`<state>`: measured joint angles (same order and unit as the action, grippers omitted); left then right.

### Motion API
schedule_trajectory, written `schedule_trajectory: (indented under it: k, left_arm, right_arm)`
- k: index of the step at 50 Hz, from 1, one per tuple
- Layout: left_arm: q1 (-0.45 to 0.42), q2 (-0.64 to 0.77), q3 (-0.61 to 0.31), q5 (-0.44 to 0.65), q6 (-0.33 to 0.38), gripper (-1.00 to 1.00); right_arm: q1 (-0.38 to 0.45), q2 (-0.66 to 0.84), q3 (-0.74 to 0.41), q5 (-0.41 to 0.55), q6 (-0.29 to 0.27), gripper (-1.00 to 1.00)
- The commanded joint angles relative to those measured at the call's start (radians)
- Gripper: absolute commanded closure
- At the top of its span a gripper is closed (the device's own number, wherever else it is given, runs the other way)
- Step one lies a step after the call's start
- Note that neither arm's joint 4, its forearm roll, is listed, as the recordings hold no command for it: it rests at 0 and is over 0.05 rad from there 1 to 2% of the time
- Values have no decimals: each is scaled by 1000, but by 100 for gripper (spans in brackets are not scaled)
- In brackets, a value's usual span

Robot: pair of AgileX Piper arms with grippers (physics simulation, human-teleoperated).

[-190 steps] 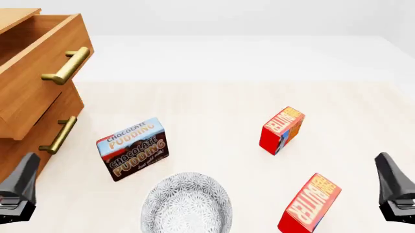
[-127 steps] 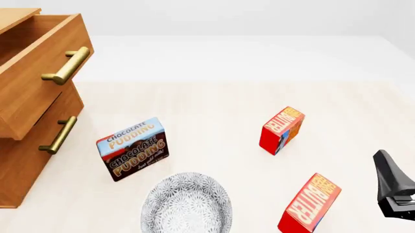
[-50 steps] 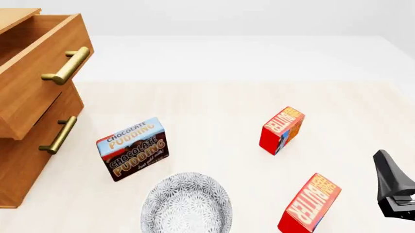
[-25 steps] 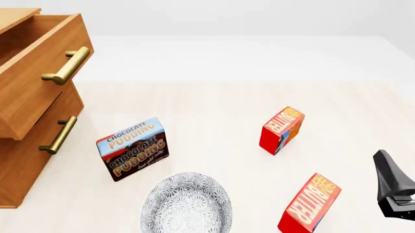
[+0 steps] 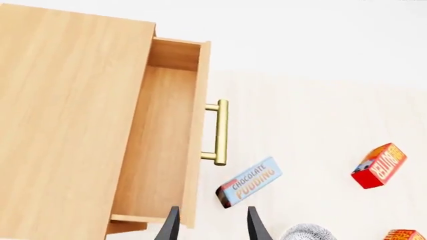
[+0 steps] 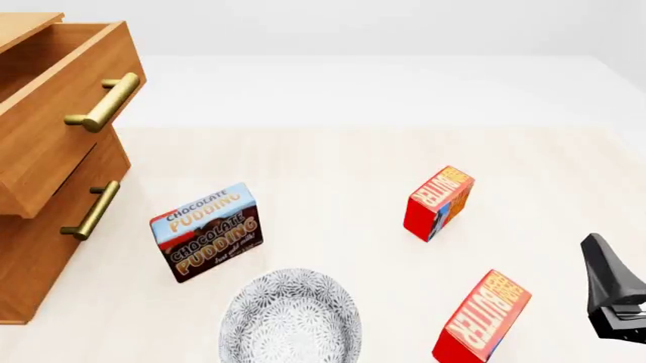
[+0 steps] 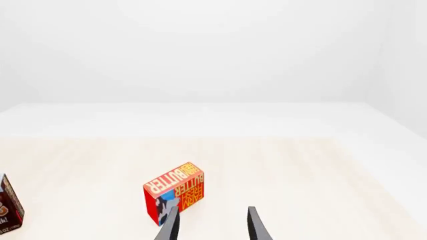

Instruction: Put the butter at the front in the top drawer of the cabinet and close it.

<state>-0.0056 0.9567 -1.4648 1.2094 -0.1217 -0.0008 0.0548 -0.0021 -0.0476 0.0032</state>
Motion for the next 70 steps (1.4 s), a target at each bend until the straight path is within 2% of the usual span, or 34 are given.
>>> schedule_trajectory:
  k: [1,18,41,55,70]
  left_arm:
    - [18,21,-14,5,-4,-100]
    - [29,28,83,-67,-22,-100]
    - [37,41,170,-150,-62,-100]
    - [60,67,197,-187,-69,-100]
    - [41,79,243,-227,-85,-100]
  right_arm:
    - [0,-17,0,16,-1,-100]
    - [0,-17,0,16,-1,-100]
    - [0,-17,0,16,-1,-100]
    - [0,-17,0,16,-1,-100]
    - [0,-17,0,16,-1,-100]
